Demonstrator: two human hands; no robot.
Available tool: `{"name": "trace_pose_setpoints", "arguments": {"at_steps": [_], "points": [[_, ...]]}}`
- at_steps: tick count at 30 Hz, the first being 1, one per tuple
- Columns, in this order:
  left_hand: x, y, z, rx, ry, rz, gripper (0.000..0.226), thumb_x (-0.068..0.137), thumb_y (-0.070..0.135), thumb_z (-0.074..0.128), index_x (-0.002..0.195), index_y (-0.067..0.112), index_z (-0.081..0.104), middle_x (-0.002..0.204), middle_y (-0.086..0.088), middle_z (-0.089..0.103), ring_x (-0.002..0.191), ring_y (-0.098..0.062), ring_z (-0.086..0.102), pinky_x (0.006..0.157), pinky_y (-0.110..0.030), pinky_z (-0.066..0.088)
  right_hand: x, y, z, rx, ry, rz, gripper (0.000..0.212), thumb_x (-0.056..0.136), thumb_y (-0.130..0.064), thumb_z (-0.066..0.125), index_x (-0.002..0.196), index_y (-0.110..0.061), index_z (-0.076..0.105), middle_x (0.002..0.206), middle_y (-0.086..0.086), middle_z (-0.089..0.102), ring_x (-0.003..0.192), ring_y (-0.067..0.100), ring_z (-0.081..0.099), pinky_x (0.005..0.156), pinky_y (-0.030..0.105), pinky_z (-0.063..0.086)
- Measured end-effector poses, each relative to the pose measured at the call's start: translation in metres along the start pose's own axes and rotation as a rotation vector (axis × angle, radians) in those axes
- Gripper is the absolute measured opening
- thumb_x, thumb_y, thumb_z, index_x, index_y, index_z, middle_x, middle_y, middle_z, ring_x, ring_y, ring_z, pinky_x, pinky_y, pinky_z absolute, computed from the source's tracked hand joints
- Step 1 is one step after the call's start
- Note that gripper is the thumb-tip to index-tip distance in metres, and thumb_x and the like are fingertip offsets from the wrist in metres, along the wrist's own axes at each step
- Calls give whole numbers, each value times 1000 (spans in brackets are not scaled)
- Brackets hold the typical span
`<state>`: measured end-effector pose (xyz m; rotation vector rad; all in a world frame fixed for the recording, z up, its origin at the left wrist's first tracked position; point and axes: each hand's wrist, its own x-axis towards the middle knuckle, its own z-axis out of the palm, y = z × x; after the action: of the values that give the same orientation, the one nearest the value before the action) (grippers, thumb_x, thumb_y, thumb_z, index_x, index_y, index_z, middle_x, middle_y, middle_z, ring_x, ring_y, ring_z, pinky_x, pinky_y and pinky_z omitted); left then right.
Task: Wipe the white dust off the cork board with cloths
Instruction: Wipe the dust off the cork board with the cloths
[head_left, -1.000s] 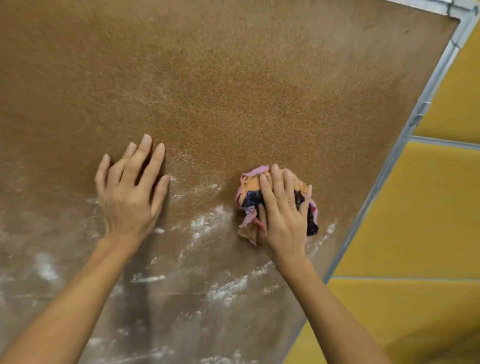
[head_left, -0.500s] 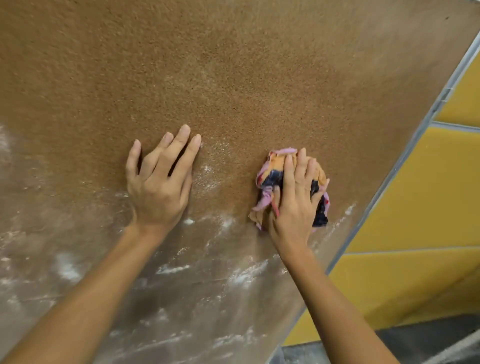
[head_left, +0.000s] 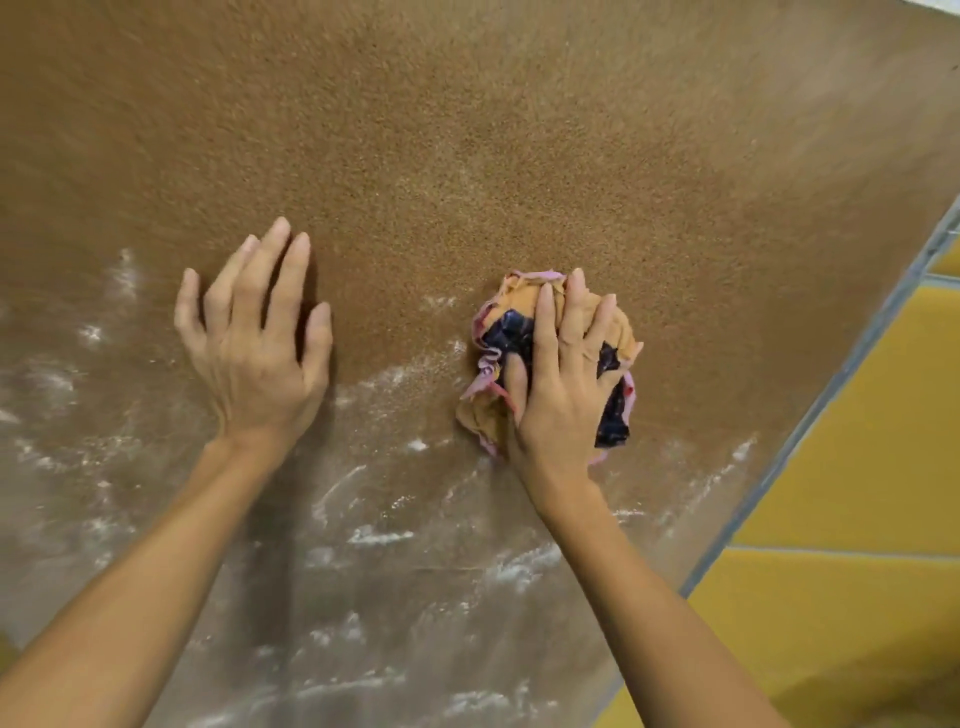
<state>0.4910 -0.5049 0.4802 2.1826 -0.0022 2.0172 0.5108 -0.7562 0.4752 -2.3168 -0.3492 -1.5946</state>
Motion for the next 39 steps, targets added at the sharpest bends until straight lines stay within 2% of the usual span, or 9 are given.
{"name": "trace_pose_setpoints", "arguments": {"at_steps": [6,9,13,19,24,28,34,36,39], "points": [[5,-16,8,-16,-7,14,47,107,28,50,153,15,45,159,-2,43,146,-20,39,122,-48,20,-48,-29,15,-4,-298,-455,56,109,-39,35,162,-26,20,170,-4,4,158,22,2,118,68,18],[3,-22,9,-65,-8,38,46,108,25,49,152,14,46,158,-4,44,146,-20,39,123,-47,20,-43,-1,8,-16,-212,-258,59,109,-42,29,163,-25,11,169,-3,4,158,21,1,117,72,13],[5,-26,8,-142,-20,35,43,108,18,47,150,13,49,156,-3,47,145,-20,40,123,-47,18,-8,-29,13,71,10,129,56,109,-35,37,158,-12,27,168,9,16,156,31,3,117,73,15],[9,-30,4,-182,-25,70,45,104,9,48,148,14,52,154,0,49,142,-19,46,125,-44,15,-48,-75,27,-62,-206,-308,62,104,-27,47,161,-23,21,168,-3,13,158,25,4,119,68,18],[13,-35,0,-242,-44,107,46,102,8,51,148,14,52,154,0,50,139,-19,48,125,-45,15,-24,-56,0,-64,-171,-29,58,108,-23,43,161,-22,20,169,-4,4,158,21,-1,122,66,7],[14,-39,-2,-224,-65,133,45,104,12,49,149,15,52,154,1,49,139,-19,48,124,-44,16,3,-100,17,53,-48,174,59,108,-25,44,160,-14,21,170,7,6,157,33,-2,121,62,9],[15,-43,-3,-183,-42,168,43,104,12,51,147,15,55,153,1,51,137,-19,51,122,-45,22,-55,-84,26,-82,-271,-364,51,109,-28,39,159,-22,32,169,0,15,158,24,9,124,58,13],[16,-44,-6,-191,-69,181,44,103,12,51,147,15,54,154,1,50,138,-19,50,122,-45,22,-50,-65,19,-101,-238,-301,48,112,-34,27,158,-23,33,168,1,18,158,22,10,122,62,15],[19,-43,-14,-199,-126,182,46,103,11,50,149,15,52,156,1,47,142,-18,46,124,-45,18,-26,-69,23,-37,-66,-63,49,109,-35,35,156,-21,34,166,3,20,157,23,6,122,66,12]]}}
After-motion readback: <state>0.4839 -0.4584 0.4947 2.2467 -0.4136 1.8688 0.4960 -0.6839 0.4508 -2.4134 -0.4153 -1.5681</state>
